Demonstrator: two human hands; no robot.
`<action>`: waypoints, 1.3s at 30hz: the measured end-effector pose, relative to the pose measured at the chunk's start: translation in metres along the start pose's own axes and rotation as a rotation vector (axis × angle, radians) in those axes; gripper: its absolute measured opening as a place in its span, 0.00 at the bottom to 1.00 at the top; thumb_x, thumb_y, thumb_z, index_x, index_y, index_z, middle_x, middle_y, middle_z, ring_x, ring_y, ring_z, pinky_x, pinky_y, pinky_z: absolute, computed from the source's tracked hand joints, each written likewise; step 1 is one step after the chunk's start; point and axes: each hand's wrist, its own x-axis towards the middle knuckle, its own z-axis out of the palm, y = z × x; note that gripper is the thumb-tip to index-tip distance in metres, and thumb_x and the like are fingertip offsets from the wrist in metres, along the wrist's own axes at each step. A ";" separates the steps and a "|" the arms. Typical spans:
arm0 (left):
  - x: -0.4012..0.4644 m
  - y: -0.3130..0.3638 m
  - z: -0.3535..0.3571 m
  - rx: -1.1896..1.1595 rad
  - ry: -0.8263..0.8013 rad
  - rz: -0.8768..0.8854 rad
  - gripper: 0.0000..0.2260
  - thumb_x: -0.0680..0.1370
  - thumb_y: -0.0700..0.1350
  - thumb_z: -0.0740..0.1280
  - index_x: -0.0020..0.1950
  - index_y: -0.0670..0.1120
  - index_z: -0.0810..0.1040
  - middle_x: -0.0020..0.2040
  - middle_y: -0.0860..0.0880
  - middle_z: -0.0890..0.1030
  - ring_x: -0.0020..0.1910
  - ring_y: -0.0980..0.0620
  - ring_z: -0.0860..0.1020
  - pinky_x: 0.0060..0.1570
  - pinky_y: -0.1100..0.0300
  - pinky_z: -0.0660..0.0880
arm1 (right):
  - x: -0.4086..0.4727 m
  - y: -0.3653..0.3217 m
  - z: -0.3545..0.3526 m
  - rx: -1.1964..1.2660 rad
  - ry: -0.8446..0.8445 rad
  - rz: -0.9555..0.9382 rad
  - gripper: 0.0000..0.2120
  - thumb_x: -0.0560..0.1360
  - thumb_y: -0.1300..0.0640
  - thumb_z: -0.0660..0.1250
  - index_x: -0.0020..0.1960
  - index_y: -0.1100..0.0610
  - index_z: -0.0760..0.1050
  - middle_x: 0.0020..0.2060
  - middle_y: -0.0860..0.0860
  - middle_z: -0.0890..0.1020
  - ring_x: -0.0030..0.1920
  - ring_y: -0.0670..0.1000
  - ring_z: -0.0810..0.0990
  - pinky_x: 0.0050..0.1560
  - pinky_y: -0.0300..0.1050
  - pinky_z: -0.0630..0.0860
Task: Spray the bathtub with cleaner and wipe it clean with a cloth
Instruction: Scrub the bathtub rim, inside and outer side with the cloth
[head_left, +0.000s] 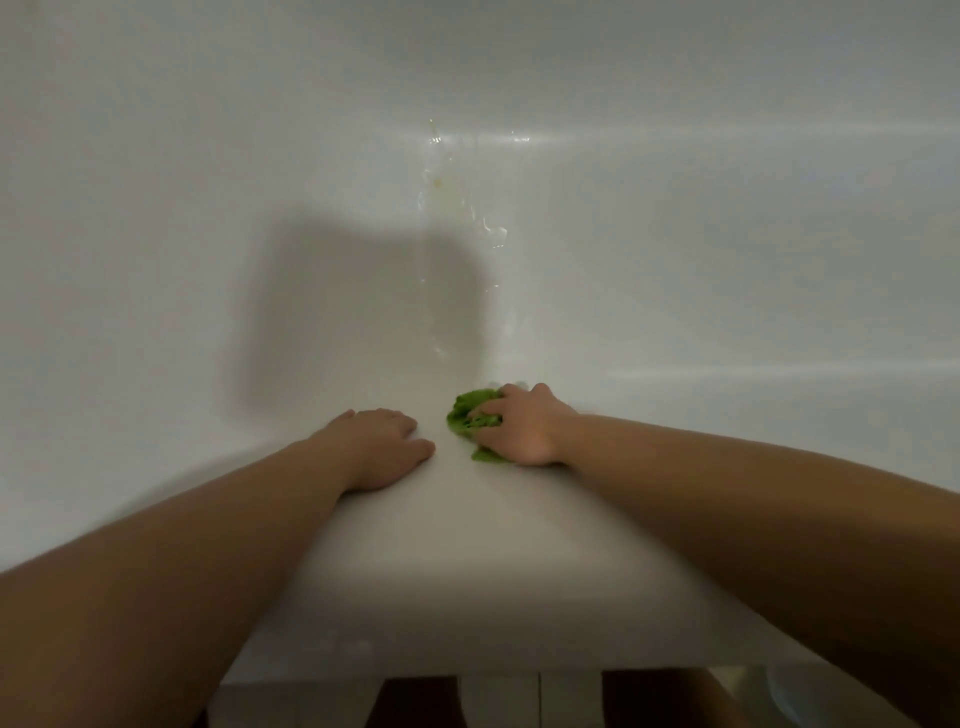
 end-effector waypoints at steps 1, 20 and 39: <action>-0.002 0.000 -0.001 -0.013 0.007 -0.004 0.30 0.83 0.65 0.51 0.82 0.52 0.61 0.82 0.50 0.62 0.80 0.49 0.60 0.79 0.48 0.55 | -0.012 0.000 0.001 0.035 0.010 -0.021 0.23 0.84 0.39 0.53 0.77 0.40 0.67 0.76 0.47 0.66 0.72 0.58 0.64 0.70 0.52 0.60; -0.055 -0.007 -0.011 -0.126 0.031 -0.048 0.27 0.82 0.65 0.57 0.77 0.53 0.70 0.78 0.50 0.69 0.76 0.45 0.68 0.74 0.49 0.64 | -0.121 0.006 -0.003 0.250 0.122 -0.040 0.26 0.70 0.33 0.58 0.66 0.35 0.77 0.67 0.42 0.73 0.67 0.55 0.71 0.71 0.53 0.67; -0.096 -0.049 -0.028 -0.106 0.102 0.087 0.19 0.82 0.60 0.61 0.71 0.59 0.78 0.72 0.56 0.76 0.71 0.51 0.72 0.71 0.55 0.66 | -0.097 -0.031 -0.005 0.169 0.105 0.147 0.25 0.76 0.35 0.59 0.71 0.38 0.74 0.73 0.48 0.69 0.67 0.59 0.70 0.68 0.54 0.70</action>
